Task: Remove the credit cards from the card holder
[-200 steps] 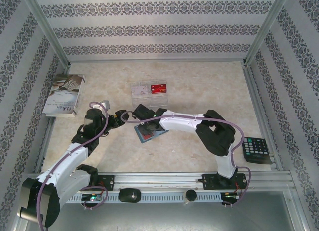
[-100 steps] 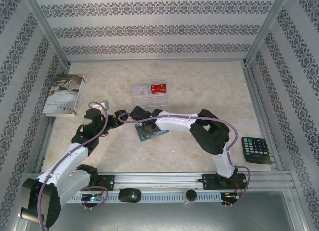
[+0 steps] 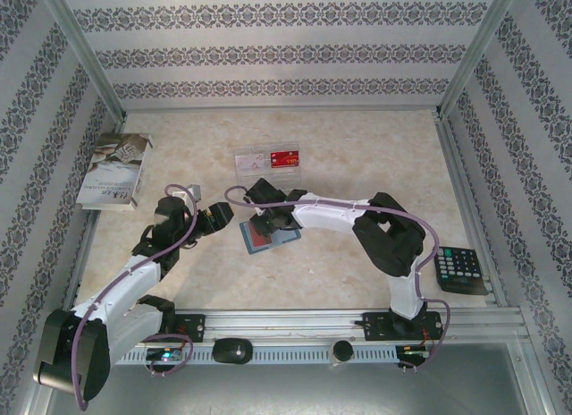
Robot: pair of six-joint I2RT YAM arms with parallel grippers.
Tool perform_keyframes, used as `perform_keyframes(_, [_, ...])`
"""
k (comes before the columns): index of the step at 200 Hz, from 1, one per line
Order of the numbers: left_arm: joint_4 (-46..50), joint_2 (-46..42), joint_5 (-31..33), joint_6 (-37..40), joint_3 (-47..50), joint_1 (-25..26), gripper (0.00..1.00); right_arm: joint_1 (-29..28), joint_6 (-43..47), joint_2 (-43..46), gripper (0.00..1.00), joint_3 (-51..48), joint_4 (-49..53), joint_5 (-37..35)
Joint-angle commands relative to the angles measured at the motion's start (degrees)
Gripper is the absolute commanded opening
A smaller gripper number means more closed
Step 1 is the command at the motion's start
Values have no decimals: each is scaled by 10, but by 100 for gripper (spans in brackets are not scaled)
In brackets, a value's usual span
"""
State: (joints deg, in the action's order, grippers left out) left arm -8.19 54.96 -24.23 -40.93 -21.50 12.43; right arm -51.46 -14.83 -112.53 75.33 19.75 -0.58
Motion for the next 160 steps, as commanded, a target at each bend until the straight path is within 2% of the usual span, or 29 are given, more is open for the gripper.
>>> perform_keyframes(1, [-24, -4, -7, -1, 1, 7, 77, -4, -9, 2, 46, 26, 30, -21])
perform_keyframes(49, [-26, -4, -6, -2, 4, 8, 77, -20, 16, -33, 47, 49, 56, -40])
perform_keyframes(109, [-20, -10, -4, 1, 2, 7, 77, -26, 17, -75, 44, 57, 81, -79])
perform_keyframes(160, [-15, -17, -4, 2, 1, 7, 77, -29, 11, -98, 21, 45, 76, -64])
